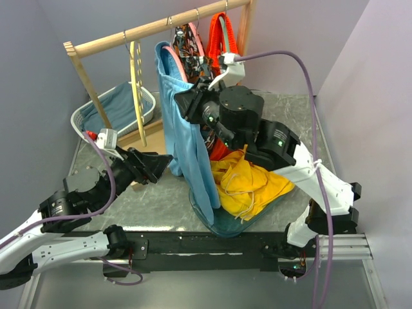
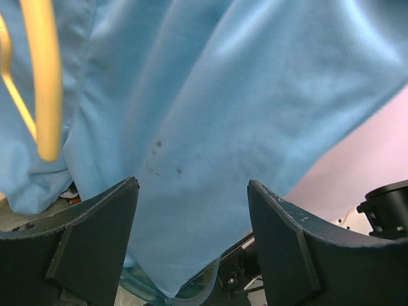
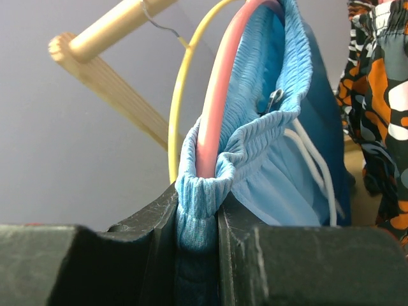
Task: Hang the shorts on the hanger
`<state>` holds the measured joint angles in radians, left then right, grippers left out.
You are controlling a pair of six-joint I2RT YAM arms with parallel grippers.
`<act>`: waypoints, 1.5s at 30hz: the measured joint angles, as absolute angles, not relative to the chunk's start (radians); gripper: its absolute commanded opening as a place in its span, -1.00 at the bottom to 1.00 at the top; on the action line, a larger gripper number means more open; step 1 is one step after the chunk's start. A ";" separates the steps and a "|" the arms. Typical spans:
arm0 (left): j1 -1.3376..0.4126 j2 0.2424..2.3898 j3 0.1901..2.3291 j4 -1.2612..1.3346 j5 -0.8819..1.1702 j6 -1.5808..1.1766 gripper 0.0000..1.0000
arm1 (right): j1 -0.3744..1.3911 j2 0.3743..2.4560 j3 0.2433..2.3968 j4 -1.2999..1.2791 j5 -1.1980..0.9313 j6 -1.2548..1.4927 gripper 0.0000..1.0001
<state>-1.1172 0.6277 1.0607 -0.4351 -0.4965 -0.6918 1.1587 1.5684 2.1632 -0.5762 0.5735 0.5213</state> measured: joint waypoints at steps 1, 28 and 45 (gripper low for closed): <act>-1.117 0.624 1.061 -0.436 -0.498 -0.692 0.48 | 1.154 1.576 2.165 -0.576 0.573 0.521 -1.00; -1.117 0.594 1.074 -0.492 -0.547 -0.692 0.49 | 1.101 1.657 2.136 -0.400 0.573 0.440 -1.00; -1.117 0.617 1.030 -0.499 -0.567 -0.701 0.50 | 1.089 1.639 1.974 -0.286 0.546 0.450 0.09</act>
<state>-1.1172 0.6167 1.0302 -0.4988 -0.5667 -0.7006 1.0885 1.6386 1.9739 -0.2855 0.5465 0.4496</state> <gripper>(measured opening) 0.746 0.420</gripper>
